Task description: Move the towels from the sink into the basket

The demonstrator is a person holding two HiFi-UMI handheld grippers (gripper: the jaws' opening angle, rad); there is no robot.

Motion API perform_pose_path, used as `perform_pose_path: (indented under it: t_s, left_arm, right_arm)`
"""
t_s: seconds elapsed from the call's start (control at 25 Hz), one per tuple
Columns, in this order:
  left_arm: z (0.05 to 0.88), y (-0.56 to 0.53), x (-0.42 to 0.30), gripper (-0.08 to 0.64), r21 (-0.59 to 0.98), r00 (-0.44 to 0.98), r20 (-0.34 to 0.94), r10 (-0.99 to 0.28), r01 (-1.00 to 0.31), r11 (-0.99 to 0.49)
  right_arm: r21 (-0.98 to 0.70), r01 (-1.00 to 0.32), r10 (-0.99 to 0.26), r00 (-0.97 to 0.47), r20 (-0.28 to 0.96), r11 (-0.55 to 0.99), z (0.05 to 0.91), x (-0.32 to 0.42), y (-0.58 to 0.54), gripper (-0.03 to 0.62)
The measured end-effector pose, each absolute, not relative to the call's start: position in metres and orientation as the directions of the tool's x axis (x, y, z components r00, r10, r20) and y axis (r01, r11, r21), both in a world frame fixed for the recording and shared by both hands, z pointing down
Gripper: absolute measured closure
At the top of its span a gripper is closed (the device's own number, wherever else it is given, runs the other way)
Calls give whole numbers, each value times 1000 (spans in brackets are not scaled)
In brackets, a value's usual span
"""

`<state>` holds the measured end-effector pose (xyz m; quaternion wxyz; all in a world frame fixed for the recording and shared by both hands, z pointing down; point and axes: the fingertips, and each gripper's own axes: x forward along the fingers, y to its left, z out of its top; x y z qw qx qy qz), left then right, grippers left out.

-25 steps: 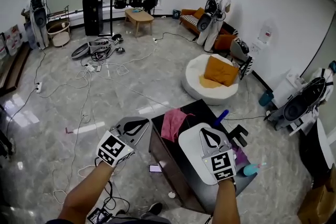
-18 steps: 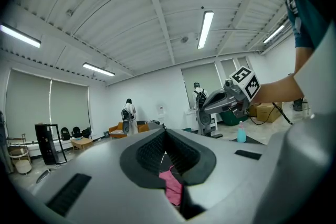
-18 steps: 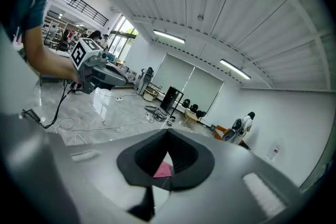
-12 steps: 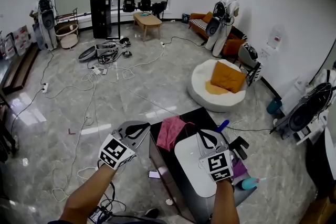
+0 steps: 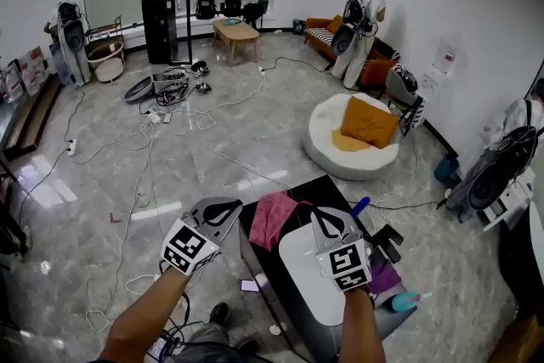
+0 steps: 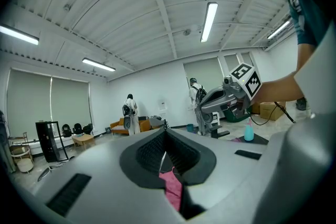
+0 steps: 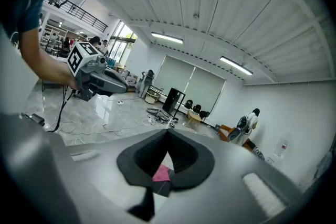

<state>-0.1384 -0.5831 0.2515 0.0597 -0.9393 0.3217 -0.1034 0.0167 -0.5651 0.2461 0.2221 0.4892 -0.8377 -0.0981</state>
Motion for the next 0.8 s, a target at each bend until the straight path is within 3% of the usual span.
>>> perform_pose_path:
  t_s: [0.68,0.8]
  left_arm:
    - [354,-715,-108,555,-79,819,230,-525,-522,-849]
    - [387,-734,-99,543,-46,818,264,-512,-519,-853]
  right_arm:
    - [273,-852,-865,-334,373,447,351,24,-666,574]
    - [225,-863,-849,-341,403,453,383,25,-680,546]
